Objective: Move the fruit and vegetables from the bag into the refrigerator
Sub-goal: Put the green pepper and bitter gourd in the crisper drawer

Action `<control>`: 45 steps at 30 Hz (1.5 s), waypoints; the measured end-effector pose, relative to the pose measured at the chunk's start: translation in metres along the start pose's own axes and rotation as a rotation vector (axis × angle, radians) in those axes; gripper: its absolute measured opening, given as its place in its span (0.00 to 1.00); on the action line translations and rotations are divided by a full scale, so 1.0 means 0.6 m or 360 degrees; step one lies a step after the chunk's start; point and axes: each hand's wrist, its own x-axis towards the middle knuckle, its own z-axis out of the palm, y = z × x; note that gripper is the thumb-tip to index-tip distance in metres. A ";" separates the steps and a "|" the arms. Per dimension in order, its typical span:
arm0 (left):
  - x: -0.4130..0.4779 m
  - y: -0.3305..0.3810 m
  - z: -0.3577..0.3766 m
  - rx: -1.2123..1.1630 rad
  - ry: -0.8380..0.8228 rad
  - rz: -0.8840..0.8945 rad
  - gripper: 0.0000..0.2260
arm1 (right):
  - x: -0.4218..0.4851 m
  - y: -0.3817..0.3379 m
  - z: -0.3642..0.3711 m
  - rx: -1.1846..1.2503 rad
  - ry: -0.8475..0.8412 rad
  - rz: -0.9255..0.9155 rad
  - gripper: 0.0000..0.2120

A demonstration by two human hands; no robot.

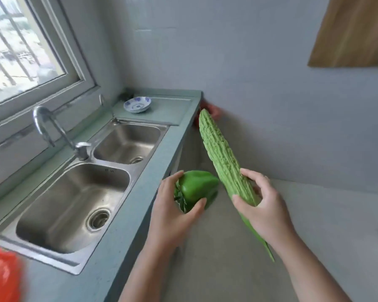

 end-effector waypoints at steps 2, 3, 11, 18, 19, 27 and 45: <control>0.021 0.033 0.075 -0.0019 -0.0119 0.0057 0.27 | 0.011 0.034 -0.071 -0.0027 0.0108 0.0057 0.24; 0.030 0.051 0.113 -0.0031 -0.0174 0.0088 0.28 | 0.014 0.051 -0.107 -0.0047 0.0165 0.0089 0.24; 0.051 0.177 0.375 -0.0190 -0.0659 0.0335 0.27 | -0.012 0.167 -0.352 -0.0162 0.0673 0.0394 0.25; 0.058 0.251 0.526 -0.0302 -0.0975 0.0446 0.28 | -0.038 0.229 -0.471 -0.0169 0.1010 0.0594 0.24; 0.061 0.259 0.546 -0.0314 -0.1018 0.0443 0.27 | -0.038 0.237 -0.484 -0.0174 0.1047 0.0620 0.24; 0.130 0.325 0.727 -0.0442 -0.1346 0.0401 0.25 | 0.015 0.296 -0.580 -0.0220 0.1332 0.0747 0.25; 0.267 0.521 1.083 -0.0723 -0.1786 0.0716 0.22 | 0.179 0.389 -0.831 -0.0368 0.1849 0.0847 0.24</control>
